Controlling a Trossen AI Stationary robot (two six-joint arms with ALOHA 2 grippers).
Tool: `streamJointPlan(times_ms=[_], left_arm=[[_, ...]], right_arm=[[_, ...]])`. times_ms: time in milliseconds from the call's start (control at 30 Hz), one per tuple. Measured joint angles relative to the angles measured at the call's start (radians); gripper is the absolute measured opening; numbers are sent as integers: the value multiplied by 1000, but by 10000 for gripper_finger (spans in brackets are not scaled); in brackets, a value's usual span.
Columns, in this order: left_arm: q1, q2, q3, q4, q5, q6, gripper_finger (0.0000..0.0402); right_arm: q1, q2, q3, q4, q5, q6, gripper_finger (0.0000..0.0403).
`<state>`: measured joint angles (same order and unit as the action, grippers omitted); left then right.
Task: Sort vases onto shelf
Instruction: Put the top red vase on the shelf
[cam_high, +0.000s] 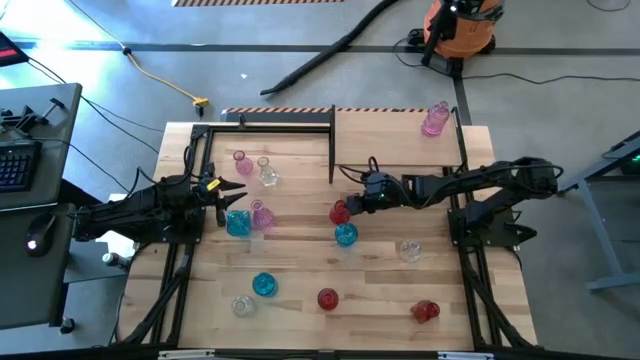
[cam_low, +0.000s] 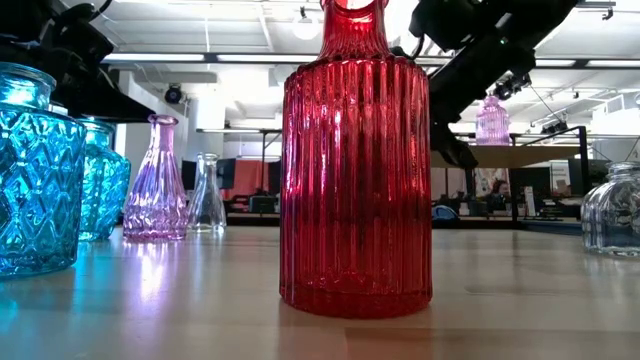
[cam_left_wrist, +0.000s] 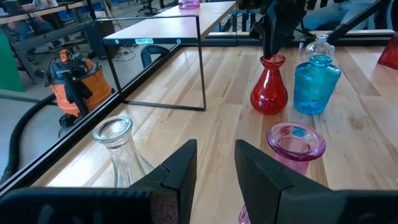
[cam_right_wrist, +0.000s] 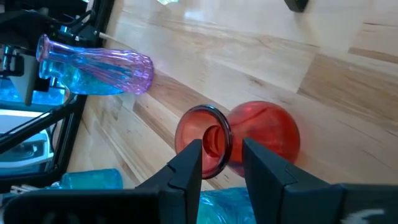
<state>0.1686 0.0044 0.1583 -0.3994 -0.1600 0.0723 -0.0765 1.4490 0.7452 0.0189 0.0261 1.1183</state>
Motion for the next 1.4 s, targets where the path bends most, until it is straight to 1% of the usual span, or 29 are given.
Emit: streamJointPlan(times_ms=[267,367,467,633,700,1400], left_arm=[[0,0,0,0,-3,0,101],[0,0,0,0,-3,1,101],[0,0,0,0,-3,1,101],[0,0,0,0,-3,1,101],[0,0,0,0,-3,0,101],[0,0,0,0,-3,0,101]], right_arm=[[0,44,0,54,-9,12,94],[0,45,0,66,-10,19,87],[0,45,0,65,-21,27,67],[0,45,0,61,-27,33,13],[0,45,0,59,-27,37,4],[-2,31,0,52,-39,112,0]])
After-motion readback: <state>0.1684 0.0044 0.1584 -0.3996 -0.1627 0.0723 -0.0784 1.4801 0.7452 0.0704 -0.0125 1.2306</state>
